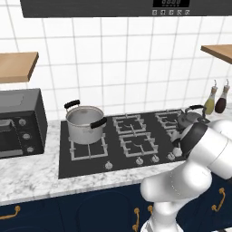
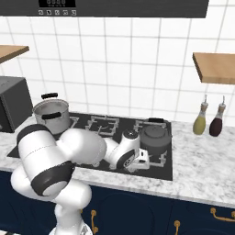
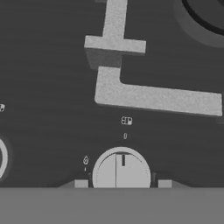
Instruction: Pick the kettle from the counter and place it on a stove burner. Then turn the burner on.
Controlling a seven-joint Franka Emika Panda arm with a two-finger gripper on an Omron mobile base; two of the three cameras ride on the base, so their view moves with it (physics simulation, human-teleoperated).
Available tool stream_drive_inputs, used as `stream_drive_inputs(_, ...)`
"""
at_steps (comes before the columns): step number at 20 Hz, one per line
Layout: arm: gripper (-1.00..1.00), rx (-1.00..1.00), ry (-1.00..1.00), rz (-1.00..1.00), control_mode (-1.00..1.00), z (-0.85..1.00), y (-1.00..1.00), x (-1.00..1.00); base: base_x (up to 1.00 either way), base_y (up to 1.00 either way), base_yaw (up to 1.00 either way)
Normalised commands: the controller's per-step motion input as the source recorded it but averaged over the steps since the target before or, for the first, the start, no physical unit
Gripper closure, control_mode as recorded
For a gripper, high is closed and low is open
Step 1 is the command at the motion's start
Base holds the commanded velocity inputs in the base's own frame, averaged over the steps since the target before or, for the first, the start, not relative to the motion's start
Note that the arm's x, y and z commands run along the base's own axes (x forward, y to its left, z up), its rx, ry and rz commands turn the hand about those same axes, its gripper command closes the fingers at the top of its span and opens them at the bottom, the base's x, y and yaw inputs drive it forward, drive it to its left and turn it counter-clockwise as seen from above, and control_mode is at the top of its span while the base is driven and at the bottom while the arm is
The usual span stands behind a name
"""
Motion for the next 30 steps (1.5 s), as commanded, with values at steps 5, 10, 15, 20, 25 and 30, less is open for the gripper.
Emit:
stream_drive_inputs(5,1.0,-0.05,-0.02,0.17,-1.0,-0.15,0.0,-0.12,0.0,0.0,0.0)
stream_drive_inputs(10,1.0,-0.09,-0.05,0.18,-1.0,-0.2,0.0,-0.15,0.0,0.0,0.0)
stream_drive_inputs(15,1.0,-0.14,-0.03,0.18,-1.0,-0.23,0.0,-0.17,0.0,0.0,0.0)
stream_drive_inputs(20,1.0,-0.16,-0.02,0.17,-1.0,-0.26,0.0,-0.17,0.0,0.0,0.0)
stream_drive_inputs(25,1.0,-0.16,-0.04,0.19,-1.0,-0.27,0.0,-0.25,0.0,0.0,0.0)
stream_drive_inputs(30,1.0,-0.15,-0.09,0.23,-1.0,-0.25,0.0,-0.37,0.0,0.0,0.0)
